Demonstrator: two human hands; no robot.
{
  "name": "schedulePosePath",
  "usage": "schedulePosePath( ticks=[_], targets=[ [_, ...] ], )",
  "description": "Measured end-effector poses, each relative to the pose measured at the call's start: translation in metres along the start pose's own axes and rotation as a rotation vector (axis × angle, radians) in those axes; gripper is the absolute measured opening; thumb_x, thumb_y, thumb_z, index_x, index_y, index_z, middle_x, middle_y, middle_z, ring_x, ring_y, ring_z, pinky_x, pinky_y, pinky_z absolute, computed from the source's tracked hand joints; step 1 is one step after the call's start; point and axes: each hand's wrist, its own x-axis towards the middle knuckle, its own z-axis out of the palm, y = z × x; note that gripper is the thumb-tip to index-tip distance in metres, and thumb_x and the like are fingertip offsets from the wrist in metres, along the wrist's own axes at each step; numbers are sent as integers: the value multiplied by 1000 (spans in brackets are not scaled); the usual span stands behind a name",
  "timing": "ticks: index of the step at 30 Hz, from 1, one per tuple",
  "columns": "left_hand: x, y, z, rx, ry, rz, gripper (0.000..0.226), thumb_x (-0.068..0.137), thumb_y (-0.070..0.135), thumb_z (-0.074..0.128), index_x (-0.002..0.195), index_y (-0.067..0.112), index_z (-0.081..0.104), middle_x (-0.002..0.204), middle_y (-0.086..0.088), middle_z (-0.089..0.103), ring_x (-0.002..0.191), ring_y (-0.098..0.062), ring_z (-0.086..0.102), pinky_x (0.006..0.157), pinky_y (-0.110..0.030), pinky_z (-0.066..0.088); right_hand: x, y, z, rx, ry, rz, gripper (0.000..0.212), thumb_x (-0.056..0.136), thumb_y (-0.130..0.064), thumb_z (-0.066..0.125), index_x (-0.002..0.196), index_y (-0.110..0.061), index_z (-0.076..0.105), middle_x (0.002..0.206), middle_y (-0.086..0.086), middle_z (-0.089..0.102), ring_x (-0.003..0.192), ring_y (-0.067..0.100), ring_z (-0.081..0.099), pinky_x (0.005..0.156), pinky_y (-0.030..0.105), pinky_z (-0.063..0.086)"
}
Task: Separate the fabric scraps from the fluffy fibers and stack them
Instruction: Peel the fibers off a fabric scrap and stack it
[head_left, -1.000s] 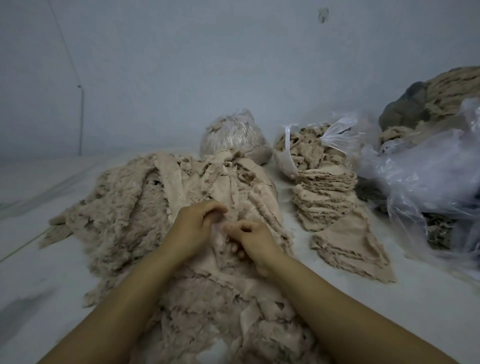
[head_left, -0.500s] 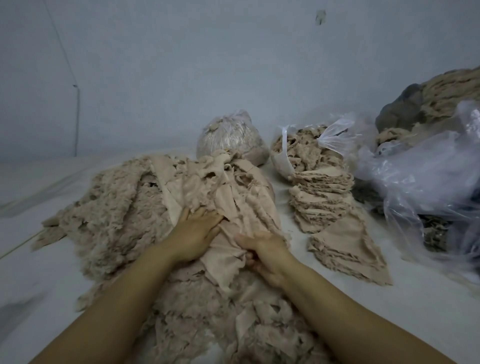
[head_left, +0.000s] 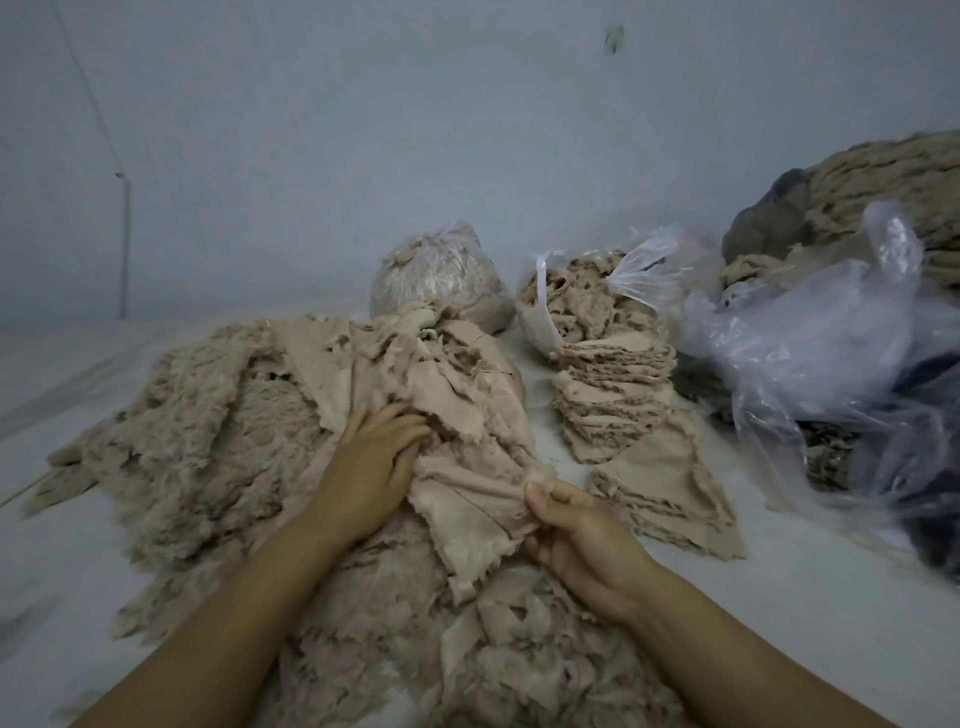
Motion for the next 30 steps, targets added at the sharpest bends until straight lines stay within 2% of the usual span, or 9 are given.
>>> schedulePosePath(
  ticks=[2,5,9,12,16,19,22,24,30],
  targets=[
    [-2,19,-5,-153,70,-13,35,92,43,46,107,20,69,105,11,64,103,-7,56,98,-23,35,2,0,0,14,-15,-37,32,72,-14,67,101,-4,58,93,15,61,79,19,60,71,27,47],
    [0,33,-3,-279,-139,-133,10,88,41,61,94,34,65,87,20,64,85,2,59,72,-12,42,-1,-3,-2,-36,-21,2,46,72,-17,70,112,0,55,104,21,61,89,26,62,80,34,52],
    [8,37,-5,-480,-196,-90,19,89,13,63,81,30,66,83,13,68,81,-1,62,75,-17,46,1,-13,4,-306,53,106,71,71,-57,62,118,-3,62,96,17,60,84,29,56,73,37,46],
    [12,44,-6,-559,-239,-3,26,86,5,64,78,29,67,78,17,68,77,1,62,72,-14,47,10,-23,20,-375,4,138,66,72,-65,55,115,-16,65,96,10,67,82,22,62,68,31,50],
    [14,48,-6,-522,-180,45,20,89,12,63,95,30,66,90,15,69,87,0,63,79,-17,48,19,-25,33,-136,-70,153,53,79,-39,65,118,-4,64,113,17,67,103,28,65,92,39,52],
    [13,38,-2,-200,-201,35,29,95,36,51,121,25,56,109,10,61,100,-7,57,86,-28,46,21,-18,26,-33,28,-18,38,82,-20,66,112,2,65,107,21,69,91,26,69,83,36,57],
    [8,29,0,-280,-283,-87,16,95,37,51,93,25,62,85,12,62,78,-5,57,73,-31,45,19,-17,17,-84,154,-192,7,89,-9,63,92,-4,65,80,10,72,71,18,69,62,29,56],
    [9,23,0,-331,-300,-87,30,96,28,53,66,27,55,64,12,54,59,1,48,63,-29,40,16,-18,13,-180,273,-306,10,89,-9,63,79,-9,60,66,1,67,63,13,62,57,24,52],
    [11,8,-8,-301,-442,-75,37,96,23,53,59,26,46,57,16,51,56,3,45,58,-14,34,13,-23,4,-122,482,-432,12,92,-11,59,80,-12,59,69,1,62,64,12,58,59,24,49]
  ],
)
